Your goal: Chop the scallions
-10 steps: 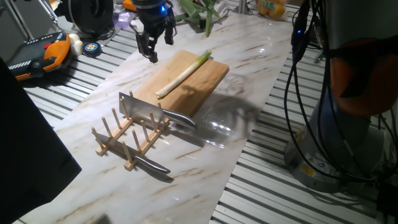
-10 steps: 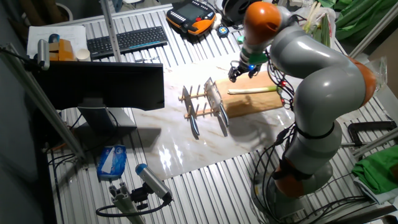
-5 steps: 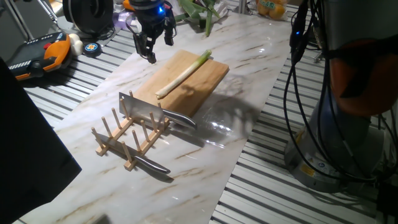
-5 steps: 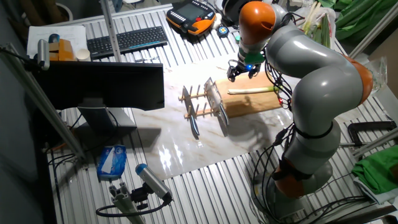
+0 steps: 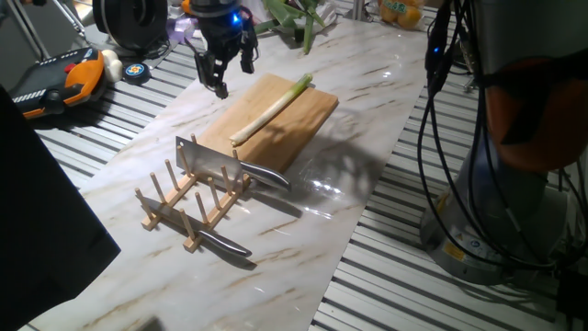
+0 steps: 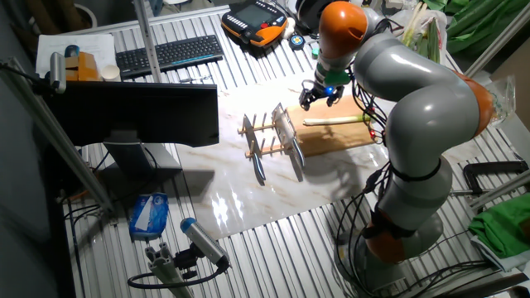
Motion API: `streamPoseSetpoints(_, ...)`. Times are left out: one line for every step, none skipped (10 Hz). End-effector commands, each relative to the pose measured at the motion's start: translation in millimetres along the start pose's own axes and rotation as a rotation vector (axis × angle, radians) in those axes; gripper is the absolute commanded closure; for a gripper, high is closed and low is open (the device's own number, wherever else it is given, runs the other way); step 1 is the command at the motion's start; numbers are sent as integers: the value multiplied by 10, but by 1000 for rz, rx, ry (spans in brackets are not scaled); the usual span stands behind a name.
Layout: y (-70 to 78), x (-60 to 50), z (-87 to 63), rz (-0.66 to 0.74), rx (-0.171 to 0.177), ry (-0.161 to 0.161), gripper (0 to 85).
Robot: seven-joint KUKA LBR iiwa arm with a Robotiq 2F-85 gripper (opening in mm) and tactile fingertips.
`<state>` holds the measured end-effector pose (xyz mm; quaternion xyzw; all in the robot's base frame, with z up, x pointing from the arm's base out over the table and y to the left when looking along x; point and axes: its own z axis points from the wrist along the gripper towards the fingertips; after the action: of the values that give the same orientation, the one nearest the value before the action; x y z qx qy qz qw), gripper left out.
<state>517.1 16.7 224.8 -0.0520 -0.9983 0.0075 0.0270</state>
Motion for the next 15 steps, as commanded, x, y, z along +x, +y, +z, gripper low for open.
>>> streamPoseSetpoints(17,3,14,0,-1,0,0)
streamPoseSetpoints(53,8,42,-5,-1,-12,0)
streamPoseSetpoints(93,14,69,-2,-4,-26,0)
streamPoseSetpoints(133,20,92,3,-12,-39,0)
streamPoseSetpoints(159,13,96,0,-19,-50,0)
streamPoseSetpoints(185,-6,83,3,-19,-50,0)
streamPoseSetpoints(204,-23,92,6,-19,-52,0)
streamPoseSetpoints(216,-41,115,9,-20,-53,0)
streamPoseSetpoints(220,-57,136,9,-20,-56,0)
streamPoseSetpoints(222,-65,141,9,-20,-58,0)
streamPoseSetpoints(222,-67,137,10,-20,-58,0)
streamPoseSetpoints(222,-67,137,10,-19,-58,0)
streamPoseSetpoints(222,-67,137,11,-17,-58,0)
streamPoseSetpoints(222,-67,137,10,-17,-55,0)
streamPoseSetpoints(222,-67,138,12,-17,-54,0)
